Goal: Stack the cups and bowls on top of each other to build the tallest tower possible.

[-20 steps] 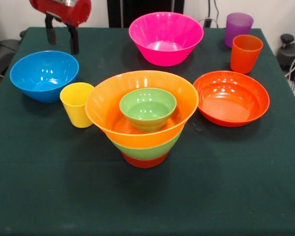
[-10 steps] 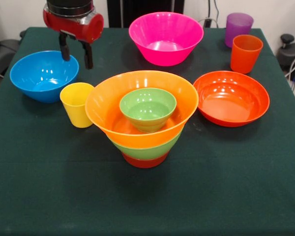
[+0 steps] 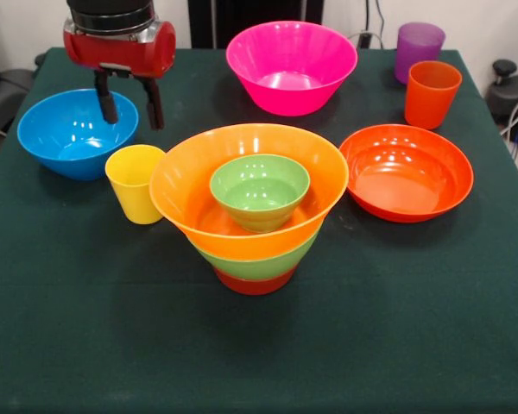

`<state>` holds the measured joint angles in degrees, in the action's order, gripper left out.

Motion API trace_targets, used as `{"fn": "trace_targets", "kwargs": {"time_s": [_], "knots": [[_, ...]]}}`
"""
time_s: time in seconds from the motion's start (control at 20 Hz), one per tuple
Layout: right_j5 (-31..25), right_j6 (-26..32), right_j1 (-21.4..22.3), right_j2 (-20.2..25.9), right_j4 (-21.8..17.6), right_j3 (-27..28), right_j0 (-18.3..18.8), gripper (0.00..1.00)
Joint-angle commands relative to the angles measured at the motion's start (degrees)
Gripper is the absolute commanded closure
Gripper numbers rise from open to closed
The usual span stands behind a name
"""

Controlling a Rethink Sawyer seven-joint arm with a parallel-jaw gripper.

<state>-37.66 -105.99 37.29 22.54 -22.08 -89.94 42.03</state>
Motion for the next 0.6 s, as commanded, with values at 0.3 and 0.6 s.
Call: {"fn": "trace_targets", "kwargs": {"time_s": [0.3, 0.6], "knots": [[-2.1, 18.8, -1.6, 7.5, -8.0, -3.3, 1.4, 0.0], [-4.1, 16.2, -2.0, 7.8, -8.2, -1.5, 0.2, 0.0]]}}
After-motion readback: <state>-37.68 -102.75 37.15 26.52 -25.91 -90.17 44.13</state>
